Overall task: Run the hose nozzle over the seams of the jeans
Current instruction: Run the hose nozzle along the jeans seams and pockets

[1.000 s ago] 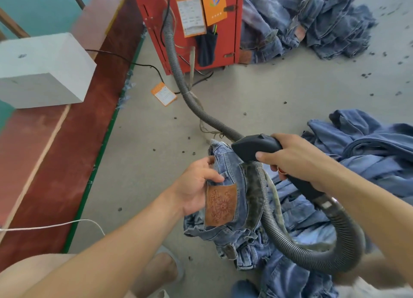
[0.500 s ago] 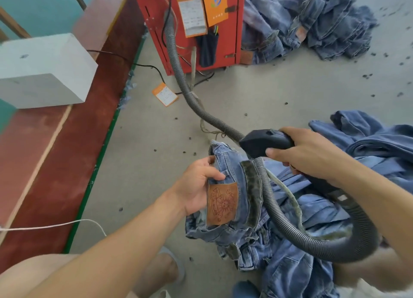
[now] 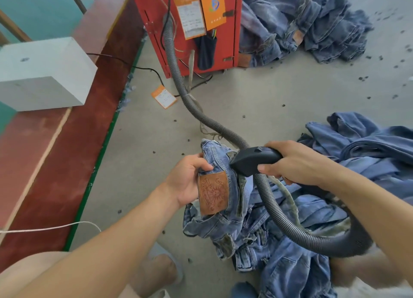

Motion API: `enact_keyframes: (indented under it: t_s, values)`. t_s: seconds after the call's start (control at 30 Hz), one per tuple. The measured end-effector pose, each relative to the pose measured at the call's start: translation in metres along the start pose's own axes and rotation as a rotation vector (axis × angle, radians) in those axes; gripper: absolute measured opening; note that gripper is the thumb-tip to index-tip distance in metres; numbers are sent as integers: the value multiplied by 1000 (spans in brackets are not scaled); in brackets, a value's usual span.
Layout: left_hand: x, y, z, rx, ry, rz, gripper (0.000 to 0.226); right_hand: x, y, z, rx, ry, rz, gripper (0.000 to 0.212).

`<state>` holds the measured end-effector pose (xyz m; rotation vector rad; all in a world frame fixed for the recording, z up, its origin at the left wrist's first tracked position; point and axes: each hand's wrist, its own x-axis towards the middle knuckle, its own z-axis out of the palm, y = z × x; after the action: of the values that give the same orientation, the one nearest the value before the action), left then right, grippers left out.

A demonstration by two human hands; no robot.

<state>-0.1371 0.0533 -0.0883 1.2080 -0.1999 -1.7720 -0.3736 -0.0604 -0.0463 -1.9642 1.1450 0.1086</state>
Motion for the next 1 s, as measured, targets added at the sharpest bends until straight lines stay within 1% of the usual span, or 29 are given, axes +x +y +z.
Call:
enact_keyframes:
  t_s: [0.07, 0.17, 0.23, 0.3, 0.33, 0.43, 0.5, 0.53, 0.57, 0.6, 0.67, 0.7, 0.77, 0.83, 0.9, 0.93, 0.97, 1.0]
  values:
    - [-1, 2, -1, 1, -28, -11, 61, 3, 2, 5, 112, 37, -18, 13]
    - [-3, -6, 6, 51, -88, -55, 48, 7, 2, 7, 343, 139, -34, 11]
    - [-2, -12, 10, 61, -93, -73, 43, 8, 1, -1, 389, 174, -40, 11]
    - [0, -10, 12, 45, -69, -71, 38, 4, 1, -12, 328, 150, -56, 9]
    - [1, -9, 12, 30, -64, -71, 39, 0, 3, -18, 260, 129, -65, 9]
    - [5, -7, 12, -82, -44, -117, 55, -13, 6, -30, -20, 38, -67, 13]
    - [6, -9, 13, -82, -13, -136, 55, -17, 4, -29, -159, -17, -47, 16]
    - [5, -10, 13, -50, -12, -128, 53, -16, 2, -25, -188, -23, -44, 15]
    - [3, -10, 14, -8, -15, -112, 49, -14, 0, -20, -177, -10, -49, 15]
    - [2, -11, 16, 34, -16, -92, 43, -12, -1, -15, -115, 24, -55, 13]
    - [1, -14, 23, 79, 12, -54, 25, -7, -4, -10, 85, 136, -53, 12]
    - [3, -18, 26, 74, 59, -37, 23, -6, -6, -10, 187, 184, -44, 11]
    - [7, -23, 31, 70, 239, -11, 35, -6, -8, -17, 291, 224, -31, 11]
    - [10, -24, 29, 24, 416, 14, 43, -10, -8, -24, 226, 201, -43, 12]
    - [13, -19, 21, -54, 559, 60, 51, -13, -9, -24, 154, 176, -57, 13]
    - [12, -16, 17, -95, 609, 73, 55, -14, -9, -24, 140, 172, -59, 14]
    - [9, -12, 13, -142, 632, 79, 54, -14, -10, -22, 127, 169, -58, 14]
    - [6, -9, 10, -200, 623, 69, 47, -14, -10, -21, 111, 164, -55, 14]
